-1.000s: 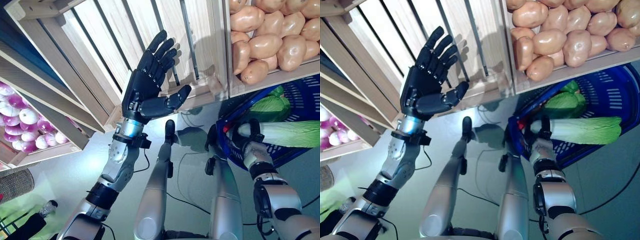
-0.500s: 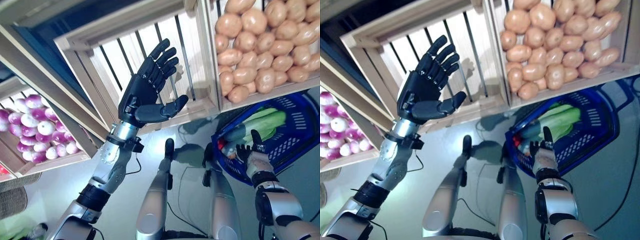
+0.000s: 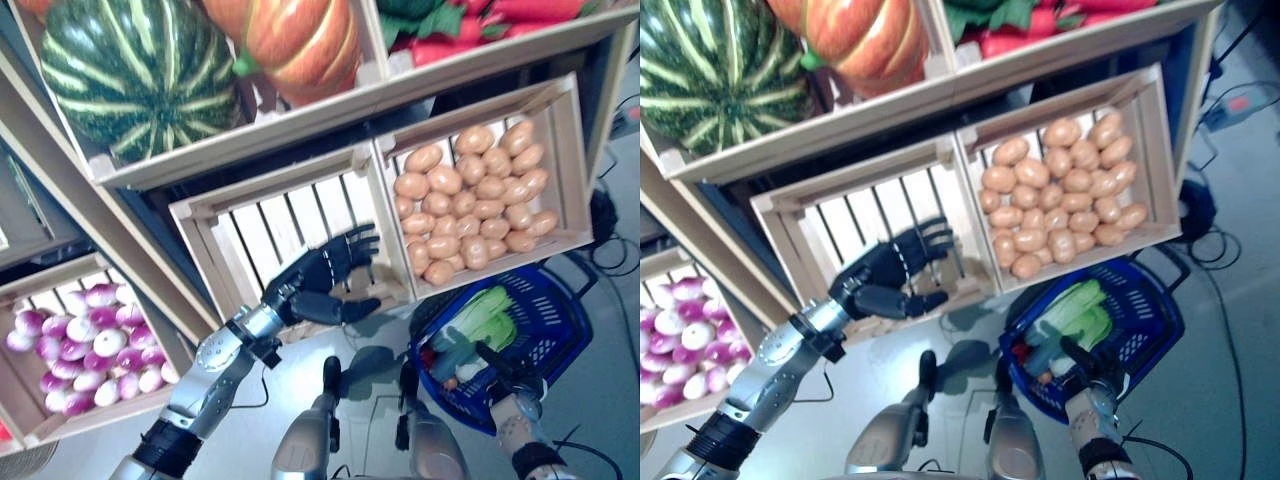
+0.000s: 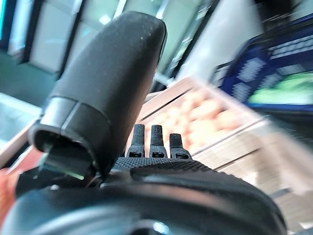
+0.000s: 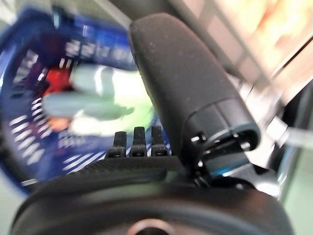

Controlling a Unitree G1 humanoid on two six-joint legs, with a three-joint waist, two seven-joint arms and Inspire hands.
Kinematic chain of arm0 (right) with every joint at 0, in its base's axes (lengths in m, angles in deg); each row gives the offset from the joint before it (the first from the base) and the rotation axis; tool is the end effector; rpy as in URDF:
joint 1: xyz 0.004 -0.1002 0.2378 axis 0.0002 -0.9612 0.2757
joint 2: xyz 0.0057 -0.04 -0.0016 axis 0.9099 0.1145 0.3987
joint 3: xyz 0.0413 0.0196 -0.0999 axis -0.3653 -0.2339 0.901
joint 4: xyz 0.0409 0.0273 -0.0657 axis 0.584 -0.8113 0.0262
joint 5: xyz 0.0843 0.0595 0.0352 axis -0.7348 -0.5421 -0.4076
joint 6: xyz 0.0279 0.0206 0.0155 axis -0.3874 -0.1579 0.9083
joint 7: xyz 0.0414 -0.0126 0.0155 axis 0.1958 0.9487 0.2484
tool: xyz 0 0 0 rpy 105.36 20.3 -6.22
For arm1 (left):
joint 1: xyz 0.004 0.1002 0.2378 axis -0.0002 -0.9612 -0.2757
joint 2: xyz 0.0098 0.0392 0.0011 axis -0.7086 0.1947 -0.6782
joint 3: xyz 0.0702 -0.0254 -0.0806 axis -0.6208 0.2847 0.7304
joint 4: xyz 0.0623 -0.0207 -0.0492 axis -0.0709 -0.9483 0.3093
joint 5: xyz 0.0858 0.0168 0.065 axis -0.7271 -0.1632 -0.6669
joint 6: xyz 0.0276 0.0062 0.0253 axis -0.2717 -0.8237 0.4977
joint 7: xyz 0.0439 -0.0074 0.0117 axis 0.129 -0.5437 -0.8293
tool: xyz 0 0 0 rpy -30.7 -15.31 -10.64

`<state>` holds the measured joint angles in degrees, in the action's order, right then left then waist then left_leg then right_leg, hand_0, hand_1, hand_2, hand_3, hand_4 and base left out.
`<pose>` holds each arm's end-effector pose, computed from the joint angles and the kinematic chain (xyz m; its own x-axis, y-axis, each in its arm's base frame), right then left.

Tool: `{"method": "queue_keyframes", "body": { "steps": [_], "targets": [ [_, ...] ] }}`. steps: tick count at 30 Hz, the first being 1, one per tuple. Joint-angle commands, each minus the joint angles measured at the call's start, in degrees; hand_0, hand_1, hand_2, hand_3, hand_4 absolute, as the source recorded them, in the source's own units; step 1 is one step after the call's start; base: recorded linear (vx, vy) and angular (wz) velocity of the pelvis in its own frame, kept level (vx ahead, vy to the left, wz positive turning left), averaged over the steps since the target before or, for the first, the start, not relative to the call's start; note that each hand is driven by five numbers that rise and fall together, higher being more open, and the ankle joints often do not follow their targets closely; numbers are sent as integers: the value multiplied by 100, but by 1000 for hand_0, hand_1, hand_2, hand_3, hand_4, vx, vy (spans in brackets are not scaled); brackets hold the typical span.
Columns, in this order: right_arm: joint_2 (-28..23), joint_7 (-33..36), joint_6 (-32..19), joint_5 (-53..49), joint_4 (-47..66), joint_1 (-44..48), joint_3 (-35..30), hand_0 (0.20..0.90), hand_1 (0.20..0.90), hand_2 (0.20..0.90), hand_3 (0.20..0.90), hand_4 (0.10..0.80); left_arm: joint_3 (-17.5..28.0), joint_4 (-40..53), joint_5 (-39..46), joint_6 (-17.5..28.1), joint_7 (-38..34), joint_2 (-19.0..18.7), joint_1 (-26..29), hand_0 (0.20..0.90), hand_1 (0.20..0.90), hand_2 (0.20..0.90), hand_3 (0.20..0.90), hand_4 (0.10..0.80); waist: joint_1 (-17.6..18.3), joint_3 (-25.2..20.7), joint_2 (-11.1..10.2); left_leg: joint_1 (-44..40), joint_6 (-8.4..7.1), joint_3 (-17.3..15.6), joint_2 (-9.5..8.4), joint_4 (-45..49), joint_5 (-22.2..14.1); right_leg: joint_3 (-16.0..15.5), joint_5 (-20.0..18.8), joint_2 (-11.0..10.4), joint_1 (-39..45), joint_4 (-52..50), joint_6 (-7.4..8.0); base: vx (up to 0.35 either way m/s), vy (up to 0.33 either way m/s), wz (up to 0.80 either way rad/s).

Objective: Put vegetables into the basket

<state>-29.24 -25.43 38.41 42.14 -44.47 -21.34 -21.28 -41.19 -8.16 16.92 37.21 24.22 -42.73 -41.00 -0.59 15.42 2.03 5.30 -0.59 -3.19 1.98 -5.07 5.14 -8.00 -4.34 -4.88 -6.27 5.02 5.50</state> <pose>0.1691 -0.2352 -0.0729 0.6811 -0.4540 -0.5745 0.6097 0.7861 0.1015 0.2142 0.1865 0.0350 0.7343 -0.6758 -0.0633 0.6681 0.7361 -0.1089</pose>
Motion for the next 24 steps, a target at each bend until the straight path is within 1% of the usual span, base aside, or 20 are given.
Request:
{"method": "queue_keyframes", "body": {
  "steps": [1, 2, 3, 4, 6, 8, 9, 10, 11, 13, 15, 17, 18, 21, 22, 24],
  "targets": [
    [-270, -1213, 9, 1089, 162, -548, 433, 900, 900, 900, 900, 800, -329, -638, -944, 662, 197, -33, -186, 900, 900, 900, 900, 800, 114, -901, -54, 128, -234, -112, 134, 7, -75, 7, -152, -165, 35, -148, 102, 170, 73, -18],
    [-323, -1415, 84, 1309, 131, -591, 578, 900, 900, 900, 900, 800, -439, -893, -1276, 695, 61, -69, -215, 900, 900, 900, 900, 800, 135, -977, -66, 68, -244, -149, 146, 7, -108, 8, -124, -171, 75, -144, 112, 168, 66, -15],
    [-336, -1496, 146, 1378, 93, -630, 699, 900, 900, 900, 900, 800, -528, -1211, -1449, 847, -4, -78, -200, 900, 900, 900, 900, 800, 150, -1026, -77, 15, -243, -165, 156, 7, -129, 11, -96, -184, 117, -152, 127, 127, 44, -12],
    [-342, -1590, 245, 1426, 47, -660, 783, 900, 900, 900, 900, 800, -599, -1463, -1588, 861, 0, -70, -199, 900, 900, 900, 900, 800, 165, -1068, -86, -32, -239, -183, 164, 7, -152, 16, -75, -189, 151, -154, 136, 109, 37, -18],
    [-276, -1733, 421, 1635, -293, -694, 924, 900, 900, 900, 900, 800, -809, -2210, -2166, 1141, -285, 5, -152, 900, 900, 900, 900, 800, 211, -1162, -98, -150, -241, -249, 189, 12, -216, 35, -19, -198, 229, -165, 154, 112, 39, -17],
    [-208, -1819, 614, 1981, -722, -691, 1004, 900, 900, 900, 900, 800, -946, -2784, -2587, 1079, -638, 127, -88, 900, 900, 900, 900, 800, 254, -1200, -104, -266, -233, -310, 216, 24, -269, 52, 21, -203, 308, -183, 161, 94, 32, -4],
    [-183, -1858, 643, 2148, -947, -675, 1040, 900, 900, 900, 900, 800, -949, -3150, -2751, 1129, -727, 236, -57, 900, 900, 900, 900, 800, 269, -1211, -113, -334, -235, -339, 229, 24, -296, 56, 49, -206, 359, -188, 163, 65, 22, -4],
    [-177, -1879, 683, 2207, -1051, -670, 1059, 900, 900, 900, 900, 800, -948, -3304, -2782, 1113, -757, 282, -43, 900, 900, 900, 900, 800, 275, -1211, -114, -363, -235, -348, 233, 25, -306, 61, 60, -209, 386, -189, 162, 82, 23, -5],
    [-138, -1857, 787, 2367, -1378, -662, 1077, 900, 900, 900, 900, 800, -925, -3739, -2906, 1005, -981, 434, -15, 900, 900, 900, 900, 800, 291, -1216, -118, -456, -230, -366, 245, 28, -337, 71, 87, -218, 469, -194, 161, 87, 19, -4],
    [-69, -1824, 833, 2413, -1670, -654, 1028, 900, 900, 900, 900, 800, -830, -4335, -3009, 891, -1114, 638, -12, 900, 900, 900, 900, 800, 303, -1235, -127, -577, -216, -378, 244, 21, -374, 90, 112, -229, 584, -188, 164, 111, 10, -8],
    [51, -1772, 905, 2348, -1753, -653, 936, 900, 900, 900, 900, 800, -638, -5028, -3107, 764, -1379, 919, -96, 900, 900, 900, 900, 800, 306, -1249, -137, -714, -209, -368, 241, 15, -408, 113, 135, -239, 721, -182, 167, 113, 3, -20],
    [127, -1716, 918, 2387, -1748, -669, 904, 900, 900, 900, 900, 800, -548, -5321, -3127, 691, -1529, 1047, -134, 900, 900, 900, 900, 800, 308, -1260, -142, -768, -211, -358, 237, 10, -423, 109, 145, -247, 777, -177, 172, 74, 3, -17],
    [201, -1709, 872, 2400, -1791, -658, 889, 900, 900, 900, 900, 800, -395, -5671, -3179, 630, -1768, 1191, -169, 900, 900, 900, 900, 800, 298, -1279, -148, -821, -211, -335, 238, 7, -443, 111, 162, -250, 832, -173, 170, 69, 3, 3],
    [292, -1711, 784, 2432, -1865, -629, 872, 900, 900, 900, 900, 800, -234, -6120, -3245, 556, -2102, 1372, -227, 900, 900, 900, 900, 800, 274, -1299, -155, -880, -215, -284, 238, 7, -472, 92, 182, -259, 909, -153, 167, 48, 2, 3],
    [297, -1712, 776, 2431, -1872, -626, 871, 900, 900, 900, 900, 800, -227, -6140, -3259, 554, -2108, 1383, -228, 900, 900, 900, 900, 800, 274, -1299, -155, -884, -215, -280, 237, 7, -474, 92, 184, -259, 914, -153, 167, 0, 0, 0],
    [335, -1703, 793, 2420, -1855, -610, 902, 900, 900, 900, 900, 800, -174, -6287, -3380, 368, -2225, 1458, -258, 900, 900, 900, 900, 800, 256, -1309, -166, -910, -218, -256, 239, 7, -490, 70, 201, -265, 942, -154, 165, 8, -1, 2]
  ]
}}
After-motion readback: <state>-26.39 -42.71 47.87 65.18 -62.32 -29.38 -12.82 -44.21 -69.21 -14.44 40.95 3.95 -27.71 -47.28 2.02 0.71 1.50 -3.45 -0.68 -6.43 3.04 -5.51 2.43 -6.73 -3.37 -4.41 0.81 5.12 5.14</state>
